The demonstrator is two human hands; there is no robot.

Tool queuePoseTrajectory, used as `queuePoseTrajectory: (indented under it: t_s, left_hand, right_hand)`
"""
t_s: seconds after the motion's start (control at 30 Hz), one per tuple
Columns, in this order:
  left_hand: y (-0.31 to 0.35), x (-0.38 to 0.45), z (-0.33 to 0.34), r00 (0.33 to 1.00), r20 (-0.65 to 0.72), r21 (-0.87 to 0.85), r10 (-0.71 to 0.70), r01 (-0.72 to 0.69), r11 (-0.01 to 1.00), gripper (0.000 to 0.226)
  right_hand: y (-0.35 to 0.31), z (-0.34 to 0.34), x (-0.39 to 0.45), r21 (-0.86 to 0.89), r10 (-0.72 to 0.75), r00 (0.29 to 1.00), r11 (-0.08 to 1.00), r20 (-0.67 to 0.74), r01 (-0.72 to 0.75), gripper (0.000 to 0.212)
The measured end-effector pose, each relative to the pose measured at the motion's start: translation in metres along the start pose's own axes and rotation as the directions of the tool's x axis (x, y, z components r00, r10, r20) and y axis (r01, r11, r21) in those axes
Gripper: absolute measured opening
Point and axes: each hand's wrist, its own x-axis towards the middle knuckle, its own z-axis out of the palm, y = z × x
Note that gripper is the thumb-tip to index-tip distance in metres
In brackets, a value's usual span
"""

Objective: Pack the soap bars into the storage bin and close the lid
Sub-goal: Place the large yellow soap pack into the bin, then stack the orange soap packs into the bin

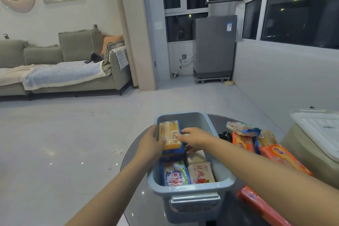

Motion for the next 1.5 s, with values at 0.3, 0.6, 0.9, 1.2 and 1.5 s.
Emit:
queuePoseTrajectory:
  t_s: [0.3, 0.6, 0.9, 1.2, 1.5]
  left_hand:
    - [0.018, -0.032, -0.002, 0.983, -0.026, 0.143, 0.180, -0.174, 0.974, 0.046]
    - [0.054, -0.075, 0.030, 0.945, 0.024, -0.114, 0.326, -0.321, 0.940, 0.042]
    - [0.095, -0.104, 0.091, 0.893, 0.090, -0.337, 0.441, -0.389, 0.857, 0.026]
    - [0.110, -0.107, 0.159, 0.871, 0.244, -0.343, 0.426, -0.333, 0.878, 0.035]
    - [0.080, -0.085, 0.210, 0.925, 0.319, -0.194, 0.207, -0.150, 0.969, 0.039]
  right_hand:
    - [0.006, -0.017, -0.043, 0.071, -0.180, 0.964, 0.978, -0.196, 0.197, 0.029]
    - [0.046, -0.040, -0.107, 0.169, -0.284, 0.810, 0.892, -0.513, 0.420, 0.023]
    - [0.113, -0.073, -0.135, 0.133, -0.193, 0.703, 0.915, -0.684, 0.380, 0.031]
    - [0.192, -0.113, -0.106, 0.179, 0.113, 0.675, 0.983, -0.729, 0.029, 0.012]
    - [0.209, -0.124, -0.097, -0.012, 0.248, 0.648, 0.929, -0.720, -0.369, 0.060]
